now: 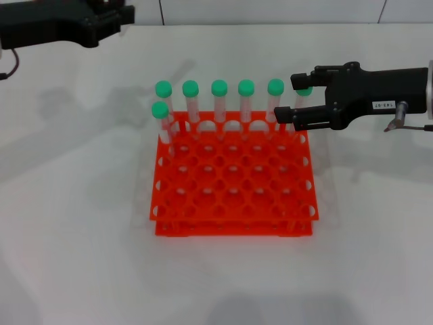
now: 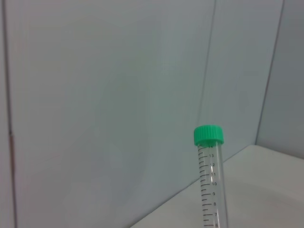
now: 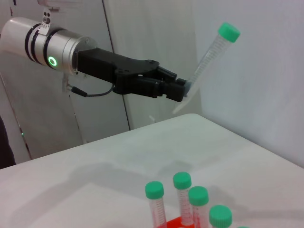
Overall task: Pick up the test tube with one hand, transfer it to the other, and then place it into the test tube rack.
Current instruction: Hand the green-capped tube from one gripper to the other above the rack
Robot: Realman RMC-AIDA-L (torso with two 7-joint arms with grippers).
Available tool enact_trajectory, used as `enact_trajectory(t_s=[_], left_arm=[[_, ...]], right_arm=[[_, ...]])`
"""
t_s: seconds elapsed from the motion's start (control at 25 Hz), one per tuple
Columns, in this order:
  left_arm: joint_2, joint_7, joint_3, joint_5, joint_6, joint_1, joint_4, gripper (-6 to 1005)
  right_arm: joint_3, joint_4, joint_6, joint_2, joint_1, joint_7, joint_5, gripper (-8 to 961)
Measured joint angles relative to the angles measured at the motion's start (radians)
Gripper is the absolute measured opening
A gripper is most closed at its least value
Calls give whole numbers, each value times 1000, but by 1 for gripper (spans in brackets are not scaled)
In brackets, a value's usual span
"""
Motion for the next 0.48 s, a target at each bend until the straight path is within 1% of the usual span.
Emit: enact_trajectory(t_s=[0.16, 0.32, 0.48], left_arm=[[-7, 3, 14, -2, 6, -8, -4, 192], [-14, 11, 61, -8, 5, -16, -4, 192], [-15, 14, 95, -23, 4, -21, -4, 192]], right_arm=[[0, 0, -6, 0, 0, 0, 0, 771], [0, -2, -7, -1, 0, -1, 0, 771], [-2, -2, -7, -1, 2, -1, 0, 771]])
